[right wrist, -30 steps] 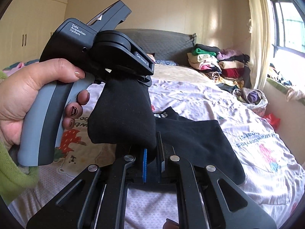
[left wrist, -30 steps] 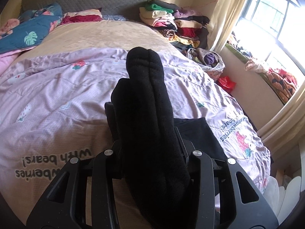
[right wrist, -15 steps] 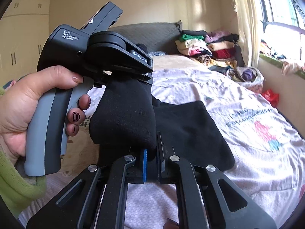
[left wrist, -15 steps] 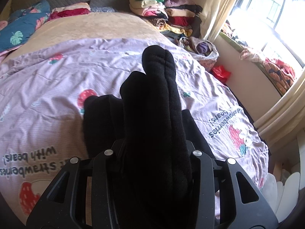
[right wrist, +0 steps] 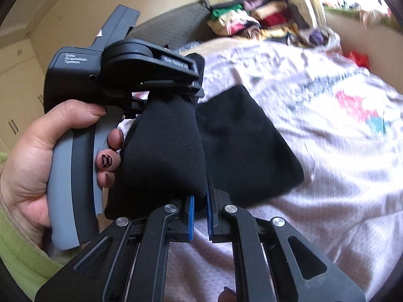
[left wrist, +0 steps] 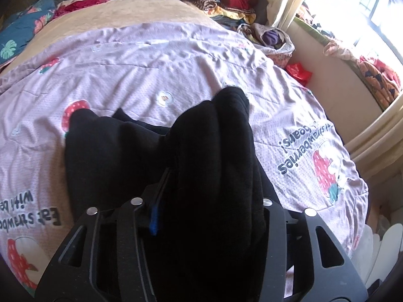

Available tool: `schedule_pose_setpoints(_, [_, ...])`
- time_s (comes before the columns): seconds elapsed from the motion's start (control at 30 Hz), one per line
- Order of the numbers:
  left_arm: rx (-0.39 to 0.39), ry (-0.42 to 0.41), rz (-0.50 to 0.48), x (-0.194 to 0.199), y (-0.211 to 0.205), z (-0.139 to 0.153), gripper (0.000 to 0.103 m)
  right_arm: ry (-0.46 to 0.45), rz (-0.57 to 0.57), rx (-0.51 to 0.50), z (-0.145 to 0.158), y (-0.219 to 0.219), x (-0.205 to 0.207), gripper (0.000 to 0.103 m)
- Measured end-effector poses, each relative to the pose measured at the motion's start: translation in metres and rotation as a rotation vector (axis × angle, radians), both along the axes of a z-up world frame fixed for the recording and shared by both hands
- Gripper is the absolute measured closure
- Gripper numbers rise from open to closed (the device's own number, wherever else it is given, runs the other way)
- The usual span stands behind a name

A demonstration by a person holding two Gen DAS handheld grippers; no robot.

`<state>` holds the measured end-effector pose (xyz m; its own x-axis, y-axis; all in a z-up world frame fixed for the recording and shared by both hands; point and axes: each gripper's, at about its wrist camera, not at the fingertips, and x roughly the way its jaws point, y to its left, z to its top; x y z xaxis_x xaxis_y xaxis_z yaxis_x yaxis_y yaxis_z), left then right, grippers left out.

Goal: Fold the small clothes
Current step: 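Lift the held edge with both tools and fold it over the sweatshirt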

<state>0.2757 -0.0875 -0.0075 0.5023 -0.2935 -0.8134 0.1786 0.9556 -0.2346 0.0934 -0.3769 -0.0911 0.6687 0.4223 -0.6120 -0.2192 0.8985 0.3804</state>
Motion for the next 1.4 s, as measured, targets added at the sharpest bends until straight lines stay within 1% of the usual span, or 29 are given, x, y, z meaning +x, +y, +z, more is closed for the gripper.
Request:
schedule_pose_setpoints(0.1, [0.013, 0.005, 0.004, 0.005, -0.009, -0.006, 0.057, 0.053, -0.014, 0.08, -0.007, -0.013, 0.006, 0.095])
schedule_pose_setpoints(0.17, [0.012, 0.009, 0.012, 0.007, -0.014, -0.008, 0.05, 0.083, -0.025, 0.126, -0.011, -0.021, 0.008, 0.095])
schedule_pose_setpoints(0.2, [0.008, 0.011, 0.014, 0.009, -0.015, -0.009, 0.044, 0.094, -0.03, 0.143, -0.012, -0.025, 0.008, 0.095])
schedule_pose_setpoints(0.23, [-0.005, 0.011, 0.014, 0.01, -0.017, -0.009, 0.034, 0.109, -0.032, 0.162, -0.014, -0.028, 0.009, 0.093])
schedule_pose_setpoints(0.27, [-0.038, 0.01, 0.011, 0.011, -0.017, -0.009, 0.03, 0.122, -0.032, 0.176, -0.015, -0.031, 0.009, 0.092])
schedule_pose_setpoints(0.3, [-0.06, 0.013, 0.011, 0.012, -0.017, -0.008, 0.028, 0.132, -0.035, 0.187, -0.017, -0.033, 0.009, 0.092])
schedule_pose_setpoints(0.33, [-0.077, 0.015, 0.011, 0.012, -0.016, -0.007, 0.028, 0.143, -0.035, 0.202, -0.018, -0.036, 0.009, 0.091])
schedule_pose_setpoints(0.4, [-0.094, 0.006, 0.013, 0.01, -0.014, -0.002, 0.028, 0.16, -0.018, 0.232, -0.018, -0.039, 0.009, 0.086])
schedule_pose_setpoints(0.43, [-0.102, -0.004, 0.018, 0.008, -0.011, 0.002, 0.026, 0.169, -0.009, 0.245, -0.016, -0.042, 0.008, 0.081])
schedule_pose_setpoints(0.5, [-0.127, -0.035, 0.027, 0.001, -0.001, 0.01, 0.024, 0.169, -0.004, 0.257, -0.01, -0.048, 0.005, 0.069])
schedule_pose_setpoints(0.57, [-0.118, -0.074, 0.044, -0.009, 0.015, 0.018, 0.022, 0.147, -0.004, 0.269, 0.002, -0.06, 0.002, 0.037])
schedule_pose_setpoints(0.63, [-0.084, -0.11, 0.077, -0.024, 0.038, 0.02, 0.019, 0.111, -0.007, 0.29, 0.018, -0.072, 0.005, 0.034])
schedule_pose_setpoints(0.7, [-0.058, -0.114, 0.108, -0.035, 0.055, 0.015, 0.019, 0.096, -0.029, 0.269, 0.031, -0.079, 0.015, 0.034])
schedule_pose_setpoints(0.83, [-0.015, -0.092, 0.149, -0.053, 0.081, -0.004, 0.019, 0.135, -0.008, 0.198, 0.048, -0.076, 0.059, 0.034])
schedule_pose_setpoints(0.9, [0.01, -0.088, 0.151, -0.059, 0.085, -0.011, 0.019, 0.181, 0.015, 0.163, 0.045, -0.064, 0.079, 0.034])
schedule_pose_setpoints(0.97, [0.008, -0.087, 0.137, -0.062, 0.085, -0.014, 0.019, 0.234, 0.024, 0.107, 0.037, -0.05, 0.102, 0.035])
schedule_pose_setpoints(1.03, [0.008, -0.088, 0.116, -0.066, 0.084, -0.016, 0.019, 0.267, 0.011, 0.053, 0.031, -0.04, 0.12, 0.036])
schedule_pose_setpoints(1.1, [0.015, -0.093, 0.092, -0.069, 0.079, -0.017, 0.019, 0.283, 0.018, 0.028, 0.029, -0.03, 0.131, 0.036])
schedule_pose_setpoints(1.13, [0.016, -0.095, 0.081, -0.069, 0.077, -0.017, 0.019, 0.286, 0.022, 0.008, 0.028, -0.024, 0.137, 0.038])
schedule_pose_setpoints(1.17, [0.02, -0.098, 0.074, -0.07, 0.075, -0.017, 0.019, 0.282, 0.03, -0.015, 0.028, -0.02, 0.14, 0.047])
schedule_pose_setpoints(1.2, [0.019, -0.099, 0.071, -0.071, 0.074, -0.018, 0.019, 0.279, 0.047, -0.062, 0.029, -0.012, 0.142, 0.057])
schedule_pose_setpoints(1.23, [0.012, -0.097, 0.065, -0.072, 0.074, -0.018, 0.019, 0.277, 0.067, -0.09, 0.028, -0.007, 0.144, 0.088])
schedule_pose_setpoints(1.3, [0.002, -0.092, 0.06, -0.071, 0.075, -0.018, 0.019, 0.224, 0.101, -0.123, 0.035, 0.0, 0.144, 0.09])
schedule_pose_setpoints(1.33, [-0.003, -0.091, 0.06, -0.072, 0.075, -0.018, 0.019, 0.169, 0.132, -0.127, 0.043, 0.001, 0.14, 0.091])
schedule_pose_setpoints(1.4, [-0.017, -0.083, 0.057, -0.072, 0.075, -0.019, 0.019, 0.101, 0.159, -0.142, 0.056, 0.0, 0.139, 0.091])
